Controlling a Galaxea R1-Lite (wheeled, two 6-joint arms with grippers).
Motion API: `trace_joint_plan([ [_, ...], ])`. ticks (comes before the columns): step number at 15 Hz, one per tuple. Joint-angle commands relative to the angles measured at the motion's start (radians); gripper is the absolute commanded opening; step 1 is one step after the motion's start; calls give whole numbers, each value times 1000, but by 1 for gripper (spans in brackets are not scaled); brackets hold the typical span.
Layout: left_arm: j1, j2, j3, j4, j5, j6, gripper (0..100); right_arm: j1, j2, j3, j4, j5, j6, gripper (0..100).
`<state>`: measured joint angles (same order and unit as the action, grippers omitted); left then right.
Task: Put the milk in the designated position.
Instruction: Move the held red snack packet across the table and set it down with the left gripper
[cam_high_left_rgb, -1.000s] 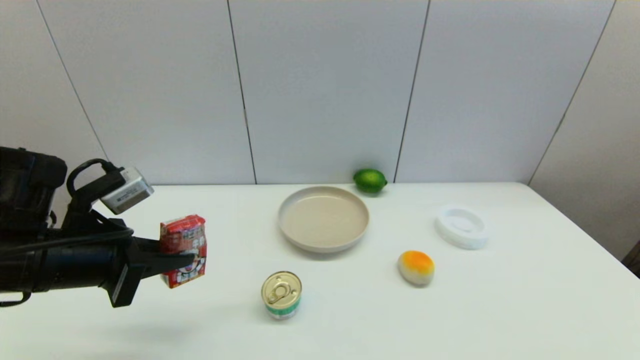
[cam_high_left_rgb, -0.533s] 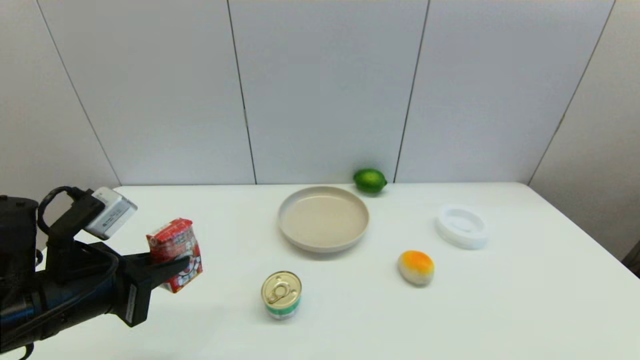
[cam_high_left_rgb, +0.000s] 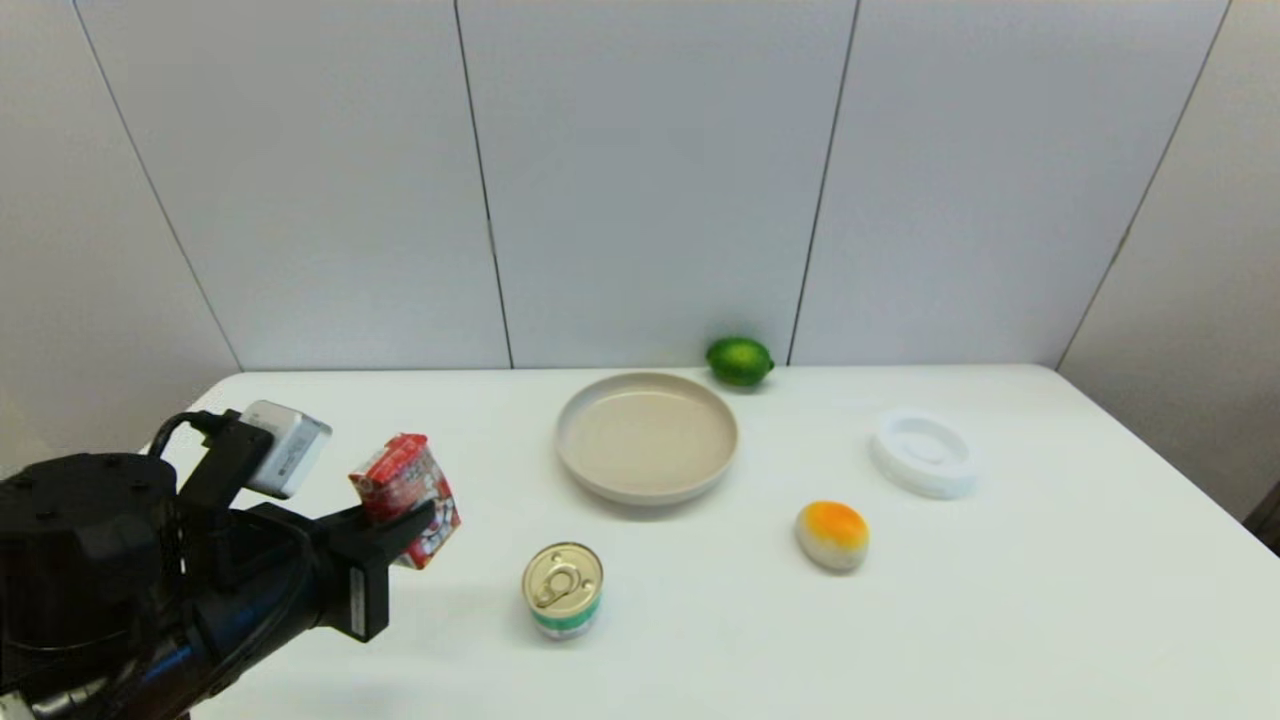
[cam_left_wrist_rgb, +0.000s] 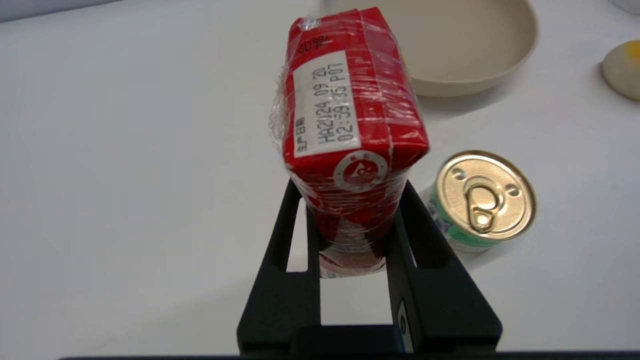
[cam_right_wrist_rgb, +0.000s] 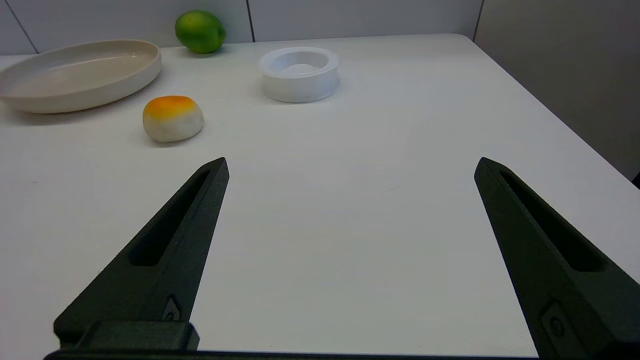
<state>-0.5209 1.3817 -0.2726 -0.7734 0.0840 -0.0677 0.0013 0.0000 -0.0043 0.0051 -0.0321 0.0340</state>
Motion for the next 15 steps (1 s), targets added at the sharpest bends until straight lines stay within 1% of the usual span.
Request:
trace_joint_plan([
  [1,-59,92,23,-40,17,-14,0,0,2,0,-1,0,0,100],
  [7,-87,243,33,-187,19,-24,0,0,0,0,-1,0,0,100],
  [11,-93,312,29,-250,19,-23,0,0,0,0,-1,0,0,100],
  [15,-93,338,29,-257,19,-23,0,0,0,0,-1,0,0,100],
])
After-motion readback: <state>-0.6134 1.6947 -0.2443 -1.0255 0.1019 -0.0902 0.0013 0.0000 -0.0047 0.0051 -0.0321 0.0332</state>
